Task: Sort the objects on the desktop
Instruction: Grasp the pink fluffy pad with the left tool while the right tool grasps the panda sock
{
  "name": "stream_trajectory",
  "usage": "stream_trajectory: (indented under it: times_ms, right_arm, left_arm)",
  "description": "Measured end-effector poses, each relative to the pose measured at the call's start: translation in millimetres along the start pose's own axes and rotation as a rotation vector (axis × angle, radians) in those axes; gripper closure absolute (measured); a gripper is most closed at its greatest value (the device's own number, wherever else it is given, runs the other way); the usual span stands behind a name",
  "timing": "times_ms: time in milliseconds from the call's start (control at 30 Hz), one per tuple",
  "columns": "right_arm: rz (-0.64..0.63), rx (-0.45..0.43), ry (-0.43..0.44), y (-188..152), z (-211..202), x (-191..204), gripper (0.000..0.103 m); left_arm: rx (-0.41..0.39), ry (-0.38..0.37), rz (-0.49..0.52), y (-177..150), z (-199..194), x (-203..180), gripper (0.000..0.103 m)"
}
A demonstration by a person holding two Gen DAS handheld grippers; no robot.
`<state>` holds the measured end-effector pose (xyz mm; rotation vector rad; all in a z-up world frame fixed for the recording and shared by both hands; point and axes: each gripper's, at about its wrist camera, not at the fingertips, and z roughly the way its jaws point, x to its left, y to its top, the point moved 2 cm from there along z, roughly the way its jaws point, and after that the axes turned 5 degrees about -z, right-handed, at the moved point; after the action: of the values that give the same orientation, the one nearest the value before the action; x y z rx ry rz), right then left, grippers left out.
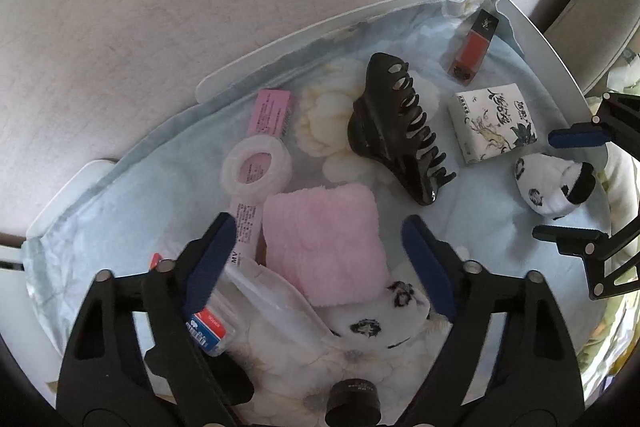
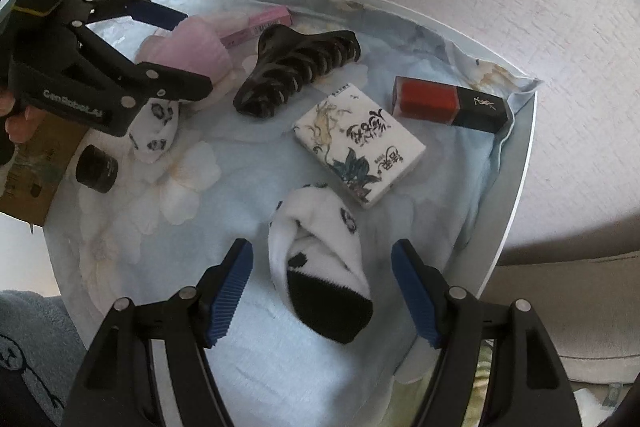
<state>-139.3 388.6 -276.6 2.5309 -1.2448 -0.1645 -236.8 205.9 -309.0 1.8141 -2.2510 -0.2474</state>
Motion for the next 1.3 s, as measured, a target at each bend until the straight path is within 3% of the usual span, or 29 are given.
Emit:
stream_trajectory:
  times_ms: [67,167,300,467,533,833,1167,1300]
  right_arm:
    - [-0.007,-0.001,0.004,0,1,0,0.036]
    - [-0.024,0.000,0.013,0,1,2,0.056]
    - [-0.049,0.008,-0.005,-1,1,4,0.066]
    - [-0.054,0.007,-0.013,-1,-2,7,0.068]
    - [-0.048,0.002,-0.005,-1,-4,7,0.069]
    - [-0.004,-0.033,0.005,1,-23,9,0.069]
    - [0.049,-0.056,-0.026,17,-69,-2,0.069]
    - [0.059,-0.071,-0.051,27,-92,13,0.069]
  left_arm:
    - [0.006,0.004,0.008,0,1,-2,0.033]
    - [0.012,0.020,0.018,0,4,-3,0.047]
    - [0.015,0.016,0.004,1,5,0,0.052]
    - [0.008,0.004,-0.001,1,-1,3,0.071]
    - [0.006,-0.001,0.001,1,-3,4,0.074]
    - [-0.007,-0.035,-0.002,2,-23,6,0.077]
    - [-0.081,-0.151,-0.025,15,-93,-9,0.077]
    - [-0.120,-0.162,-0.025,19,-119,-3,0.077]
